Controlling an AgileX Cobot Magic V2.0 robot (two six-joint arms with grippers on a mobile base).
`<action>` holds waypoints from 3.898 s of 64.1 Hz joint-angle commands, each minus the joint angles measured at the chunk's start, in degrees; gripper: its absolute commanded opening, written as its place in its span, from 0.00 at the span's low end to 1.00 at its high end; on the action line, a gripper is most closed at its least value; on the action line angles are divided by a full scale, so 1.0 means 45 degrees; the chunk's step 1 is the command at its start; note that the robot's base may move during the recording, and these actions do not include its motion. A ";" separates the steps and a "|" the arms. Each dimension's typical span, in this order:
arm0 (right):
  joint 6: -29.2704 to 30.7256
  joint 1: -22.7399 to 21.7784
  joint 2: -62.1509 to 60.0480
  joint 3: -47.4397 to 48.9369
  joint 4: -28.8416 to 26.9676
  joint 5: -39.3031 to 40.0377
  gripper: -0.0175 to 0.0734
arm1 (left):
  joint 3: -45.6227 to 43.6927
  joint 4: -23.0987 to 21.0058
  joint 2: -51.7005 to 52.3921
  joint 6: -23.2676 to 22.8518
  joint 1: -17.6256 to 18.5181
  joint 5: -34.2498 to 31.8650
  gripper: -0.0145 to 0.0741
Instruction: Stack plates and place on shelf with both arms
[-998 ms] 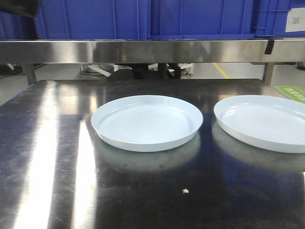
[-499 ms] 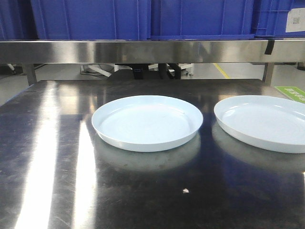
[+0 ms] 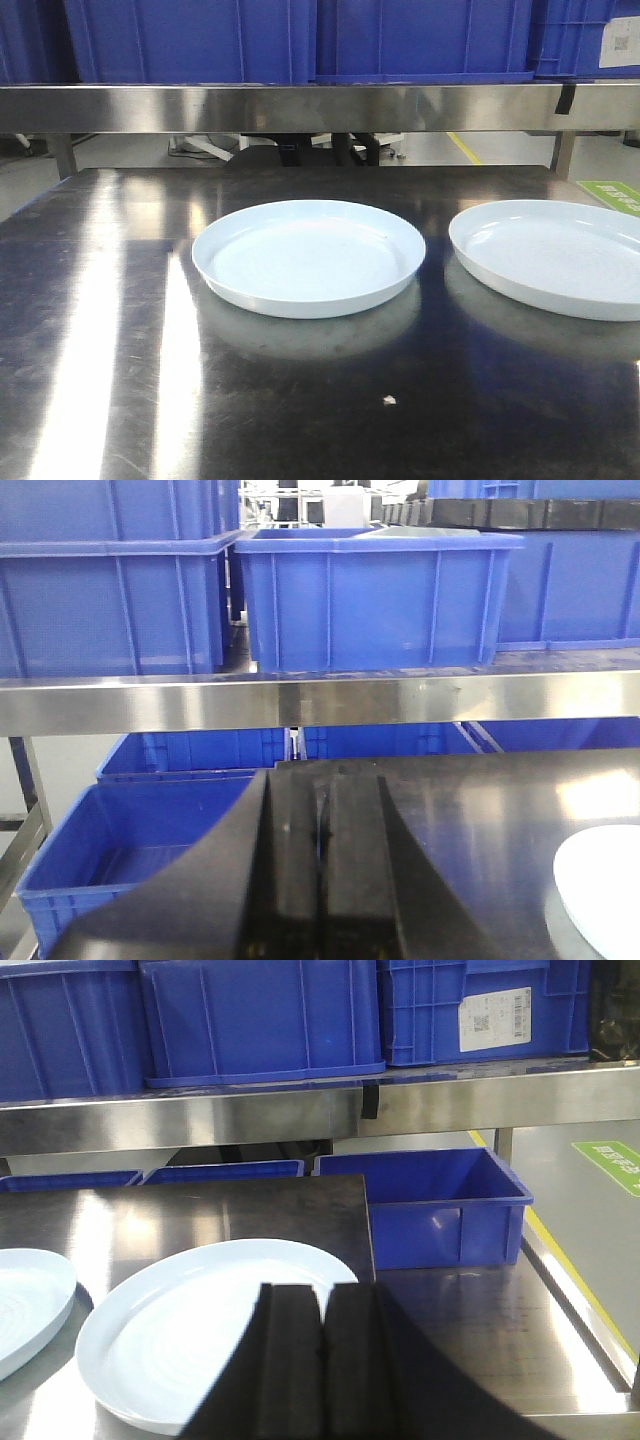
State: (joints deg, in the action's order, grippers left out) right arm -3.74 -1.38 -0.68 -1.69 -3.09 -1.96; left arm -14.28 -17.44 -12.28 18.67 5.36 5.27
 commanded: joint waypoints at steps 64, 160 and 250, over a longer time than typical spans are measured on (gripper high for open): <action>0.0043 -0.0052 -0.0075 0.1085 0.0126 -0.0543 0.25 | -0.0642 -0.0666 -0.0115 -0.0173 -0.0229 0.0265 0.25; 0.0410 -0.2013 1.7058 1.2530 0.0026 -1.1254 0.26 | -0.0642 -0.0666 -0.0115 -0.0173 -0.0229 0.0265 0.25; 0.1307 -0.1193 2.2958 1.7663 -0.0789 -1.1845 0.59 | -0.0642 -0.0666 -0.0115 -0.0173 -0.0229 0.0265 0.25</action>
State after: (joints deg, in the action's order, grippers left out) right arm 1.63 -6.73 104.93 75.86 -6.04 -55.25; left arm -15.21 -19.60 -12.28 18.54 4.46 11.19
